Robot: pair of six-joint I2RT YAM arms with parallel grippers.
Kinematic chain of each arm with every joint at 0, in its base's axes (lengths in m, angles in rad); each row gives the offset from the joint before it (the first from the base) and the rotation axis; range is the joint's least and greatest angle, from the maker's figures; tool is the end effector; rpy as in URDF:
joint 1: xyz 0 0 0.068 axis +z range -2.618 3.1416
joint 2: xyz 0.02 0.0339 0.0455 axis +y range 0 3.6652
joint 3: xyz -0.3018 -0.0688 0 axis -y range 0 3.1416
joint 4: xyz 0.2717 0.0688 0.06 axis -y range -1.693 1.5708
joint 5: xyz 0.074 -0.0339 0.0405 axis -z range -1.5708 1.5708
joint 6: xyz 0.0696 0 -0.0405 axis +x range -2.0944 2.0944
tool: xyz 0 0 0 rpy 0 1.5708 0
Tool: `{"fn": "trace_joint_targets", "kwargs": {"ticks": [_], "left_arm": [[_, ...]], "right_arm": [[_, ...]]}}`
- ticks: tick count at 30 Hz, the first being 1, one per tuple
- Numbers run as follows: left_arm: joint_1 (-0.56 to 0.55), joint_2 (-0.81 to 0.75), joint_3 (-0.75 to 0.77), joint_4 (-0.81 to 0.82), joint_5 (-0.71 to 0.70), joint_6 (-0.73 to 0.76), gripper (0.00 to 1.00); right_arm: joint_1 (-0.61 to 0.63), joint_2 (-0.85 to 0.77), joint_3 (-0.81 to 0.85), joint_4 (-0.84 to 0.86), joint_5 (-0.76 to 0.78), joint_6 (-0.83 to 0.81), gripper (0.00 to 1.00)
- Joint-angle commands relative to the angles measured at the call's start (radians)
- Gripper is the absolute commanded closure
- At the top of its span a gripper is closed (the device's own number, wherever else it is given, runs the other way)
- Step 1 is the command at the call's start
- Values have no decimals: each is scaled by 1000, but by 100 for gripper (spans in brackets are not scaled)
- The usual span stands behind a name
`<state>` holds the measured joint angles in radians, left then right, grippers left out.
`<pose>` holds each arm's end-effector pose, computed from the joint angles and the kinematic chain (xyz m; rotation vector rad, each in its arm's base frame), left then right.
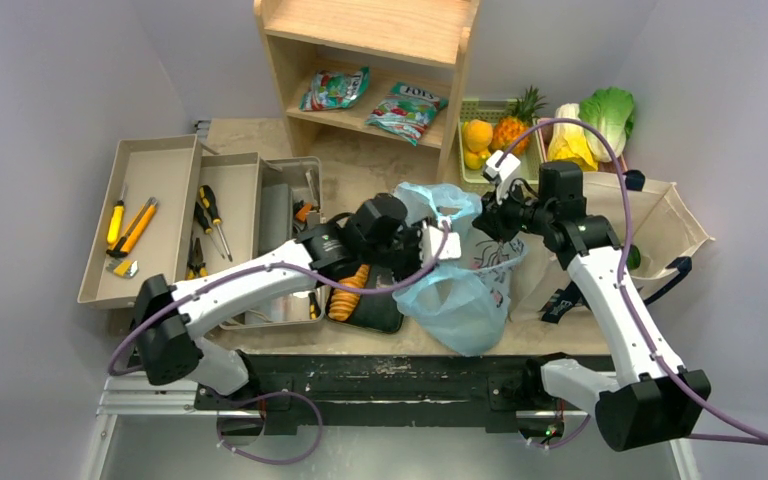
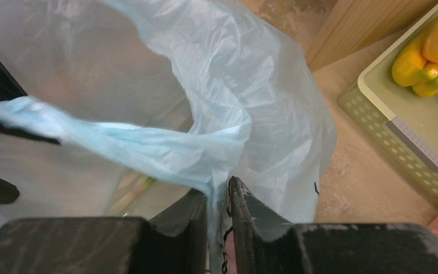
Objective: Untie the knot of the grocery bags and take out the mixed food
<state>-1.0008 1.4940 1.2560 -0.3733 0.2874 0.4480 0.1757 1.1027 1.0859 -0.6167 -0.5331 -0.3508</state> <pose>0.1940 -0.3392 0.3279 1.5935 1.5491 -0.6231 0.2542 0.0811 0.3590 -0.8361 1.9741 0.4836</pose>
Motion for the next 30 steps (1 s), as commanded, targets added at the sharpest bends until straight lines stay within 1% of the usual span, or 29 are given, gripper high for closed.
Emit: {"fn": "trace_joint_targets", "kwargs": {"ticks": [1, 3, 4, 5, 8, 9, 10, 13, 14, 15, 17, 18, 21, 24, 26, 29, 30], "left_arm": [[93, -100, -8, 151, -24, -302, 47], [159, -136, -7, 169, -32, -415, 47], [179, -154, -8, 171, -37, -436, 47], [189, -173, -13, 175, -43, -440, 47], [194, -230, -54, 226, -35, -435, 44], [194, -241, -63, 241, -28, -427, 44], [193, -240, -64, 244, -29, -417, 43], [199, -213, -42, 229, -143, -427, 42], [215, -204, -33, 221, -173, -453, 42], [245, -200, -25, 208, -187, -506, 40], [311, -199, -9, 170, -180, -597, 38], [333, -200, -6, 152, -178, -623, 37], [385, -208, -17, 104, -186, -659, 33], [410, -190, -39, 54, -208, -697, 25], [429, -166, -42, 19, -201, -741, 23], [446, -130, -50, -23, -193, -793, 22], [457, -124, -53, -35, -175, -808, 22]], "right_arm": [[-2, 6, 46, 26, 12, -33, 69], [-2, 11, 76, 13, 26, -19, 38], [-3, 10, 94, 7, 40, -5, 32], [-3, 5, 111, 2, 53, 9, 30], [-2, -27, 155, 1, 81, 67, 29], [-1, -40, 161, 19, 57, 98, 30], [1, -52, 165, 38, 30, 136, 33], [15, -54, 176, 84, -29, 221, 50], [23, -45, 183, 91, -40, 235, 56], [29, -30, 190, 91, -55, 236, 67], [43, -13, 201, 107, -93, 238, 78], [54, -2, 202, 118, -120, 244, 81], [135, 25, 213, 109, -171, 225, 88], [241, 53, 202, 86, -188, 180, 90], [299, 85, 183, 75, -203, 147, 90], [384, 155, 173, 67, -167, 116, 91], [406, 185, 183, 40, -140, 94, 91]]}}
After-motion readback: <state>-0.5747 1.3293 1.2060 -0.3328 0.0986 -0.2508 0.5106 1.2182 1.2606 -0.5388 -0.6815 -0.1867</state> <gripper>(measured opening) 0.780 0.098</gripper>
